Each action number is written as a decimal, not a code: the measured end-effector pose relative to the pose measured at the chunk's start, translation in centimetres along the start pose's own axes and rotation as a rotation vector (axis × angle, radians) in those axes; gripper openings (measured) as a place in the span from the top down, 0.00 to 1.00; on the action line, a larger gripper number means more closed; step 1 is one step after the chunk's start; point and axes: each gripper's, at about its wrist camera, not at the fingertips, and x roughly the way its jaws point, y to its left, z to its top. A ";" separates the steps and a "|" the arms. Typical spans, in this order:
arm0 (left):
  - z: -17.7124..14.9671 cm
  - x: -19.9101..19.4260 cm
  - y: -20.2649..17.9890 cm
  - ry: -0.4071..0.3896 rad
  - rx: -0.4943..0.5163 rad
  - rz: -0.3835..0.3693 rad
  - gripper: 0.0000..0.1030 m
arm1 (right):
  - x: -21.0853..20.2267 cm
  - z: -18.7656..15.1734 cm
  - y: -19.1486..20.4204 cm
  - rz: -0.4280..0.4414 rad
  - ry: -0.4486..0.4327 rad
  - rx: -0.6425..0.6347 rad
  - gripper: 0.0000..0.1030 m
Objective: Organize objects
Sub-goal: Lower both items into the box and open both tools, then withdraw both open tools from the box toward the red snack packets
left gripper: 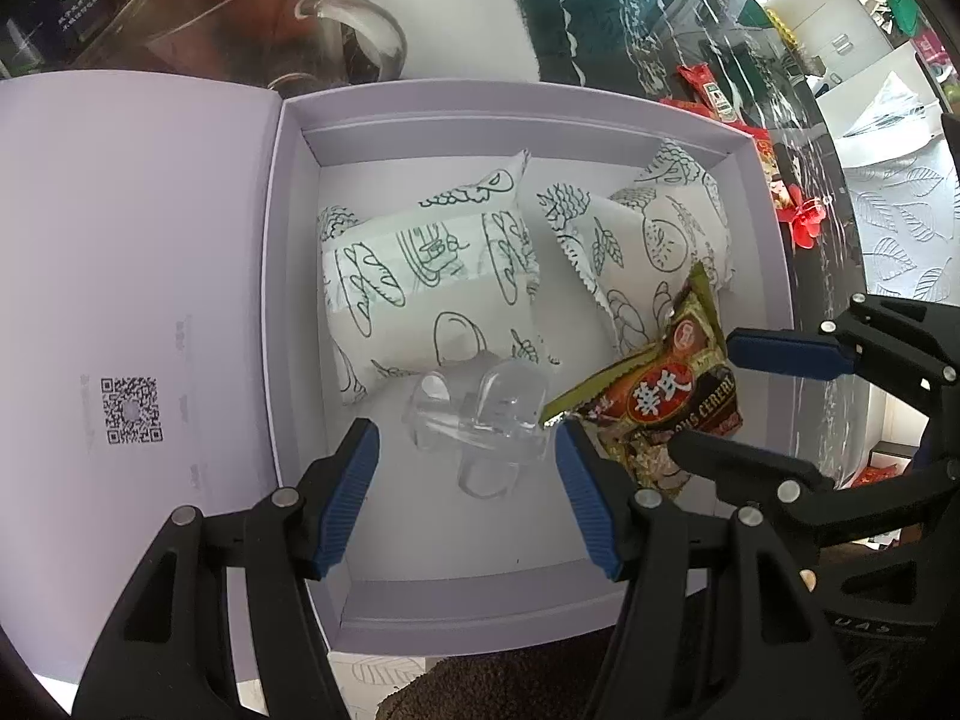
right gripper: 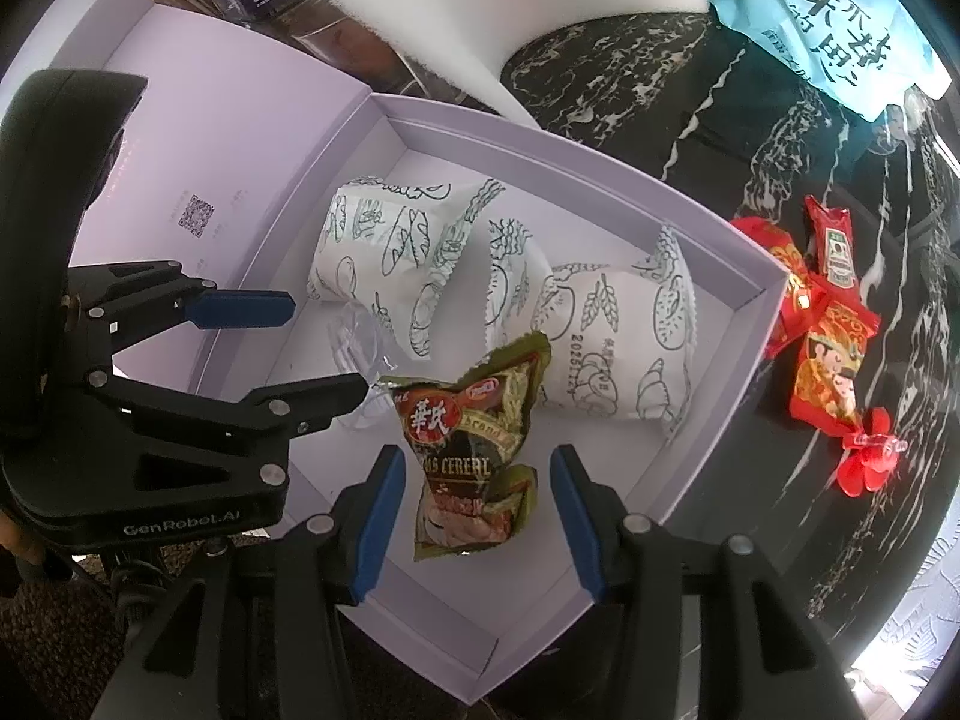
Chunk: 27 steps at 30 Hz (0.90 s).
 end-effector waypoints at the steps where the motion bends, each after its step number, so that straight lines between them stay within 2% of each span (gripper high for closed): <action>1: 0.0 -0.1 0.0 -0.001 0.001 0.001 0.42 | 0.0 0.0 0.0 0.000 0.000 -0.001 0.50; 14: 0.0 -2.7 -0.1 -0.031 0.008 0.040 0.42 | -2.4 0.0 0.0 -0.003 -0.068 -0.028 0.50; 20: 0.1 -3.8 -0.6 -0.055 0.018 0.068 0.36 | -3.5 1.1 0.1 -0.001 -0.105 -0.036 0.50; 25: 0.4 -4.6 -1.8 -0.074 0.043 0.081 0.34 | -5.2 -0.1 0.1 -0.017 -0.135 -0.025 0.48; 27: 2.5 -3.4 -4.2 -0.079 0.060 0.081 0.34 | -5.9 -0.6 -0.3 -0.025 -0.146 -0.012 0.46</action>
